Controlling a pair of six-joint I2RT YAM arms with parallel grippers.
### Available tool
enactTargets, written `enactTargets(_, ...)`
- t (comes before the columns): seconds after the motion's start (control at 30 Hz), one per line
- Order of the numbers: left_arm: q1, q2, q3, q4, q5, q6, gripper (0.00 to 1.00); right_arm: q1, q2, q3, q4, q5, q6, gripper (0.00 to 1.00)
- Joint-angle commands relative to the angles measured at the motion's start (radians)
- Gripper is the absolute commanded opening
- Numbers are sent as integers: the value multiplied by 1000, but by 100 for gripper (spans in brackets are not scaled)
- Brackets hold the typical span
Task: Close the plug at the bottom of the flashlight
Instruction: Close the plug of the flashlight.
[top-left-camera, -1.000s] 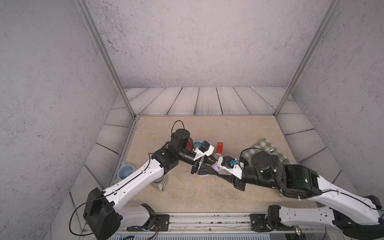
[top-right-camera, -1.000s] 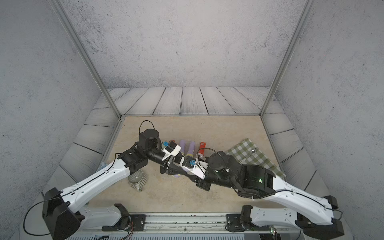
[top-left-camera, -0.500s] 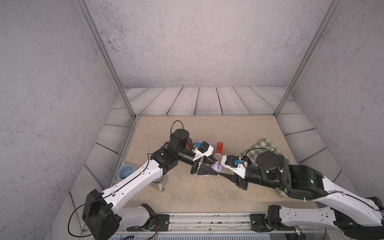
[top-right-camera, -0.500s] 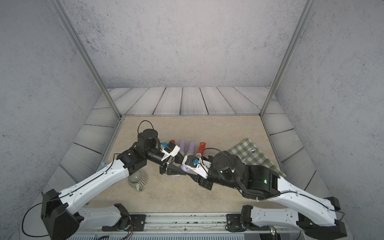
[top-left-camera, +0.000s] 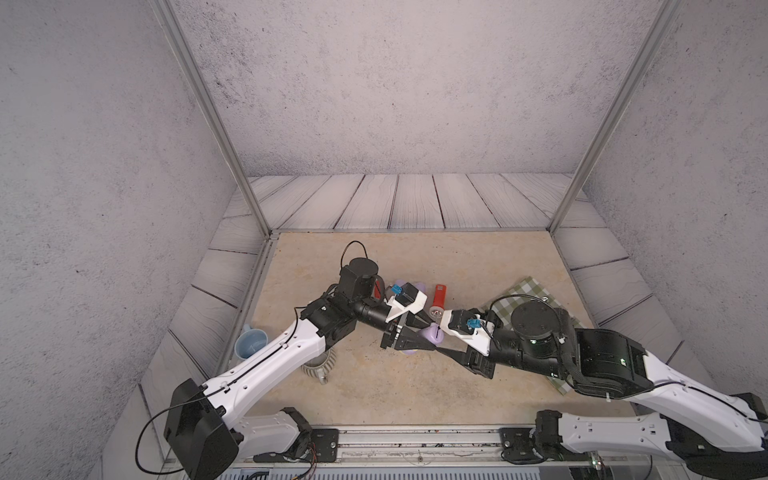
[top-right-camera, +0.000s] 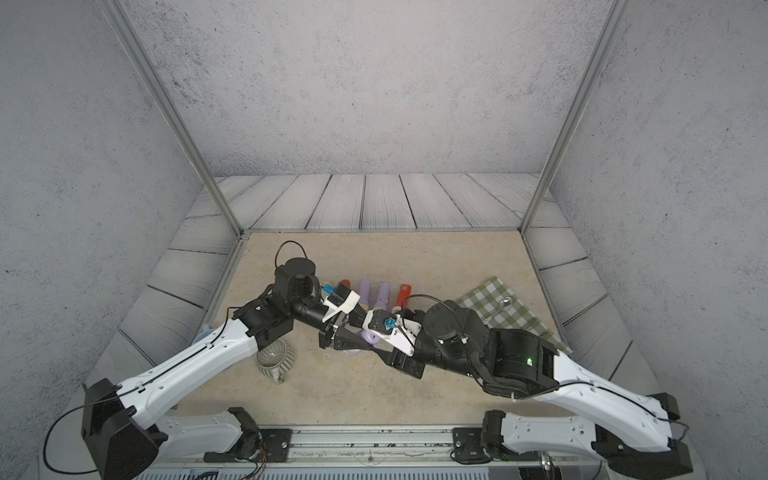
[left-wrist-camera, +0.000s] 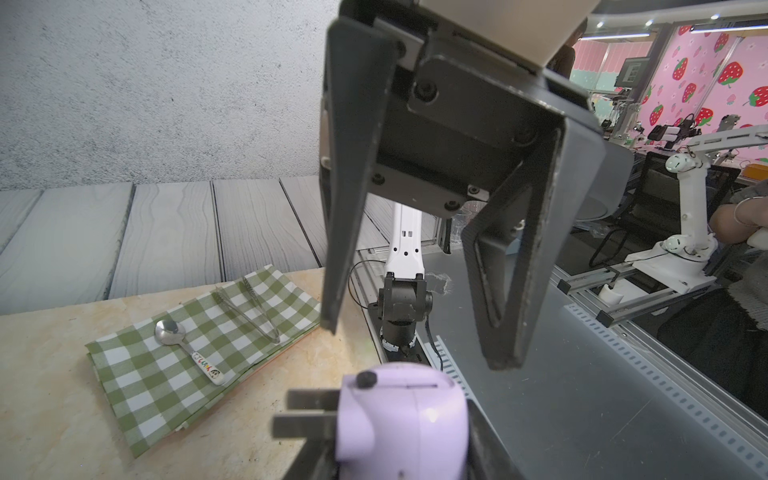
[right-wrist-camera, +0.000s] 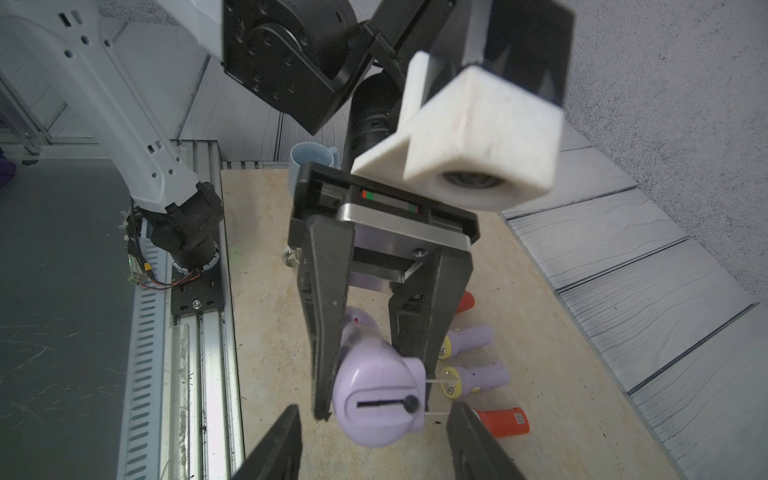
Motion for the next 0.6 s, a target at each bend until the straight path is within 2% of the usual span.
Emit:
enactTargets(0.0, 5, -15, 24, 9, 24, 8, 0, 5, 7, -13, 31, -18, 9, 57)
enactTargets(0.1, 4, -18, 24, 8, 25, 11, 0, 4, 13, -21, 44, -15, 10, 53)
enactTargets(0.37, 4, -24, 22, 7, 33, 16, 0, 4, 32, -22, 52, -10, 13, 52)
enactTargets(0.57, 4, -25, 23, 6, 35, 16, 0, 5, 39, -25, 55, -20, 16, 46)
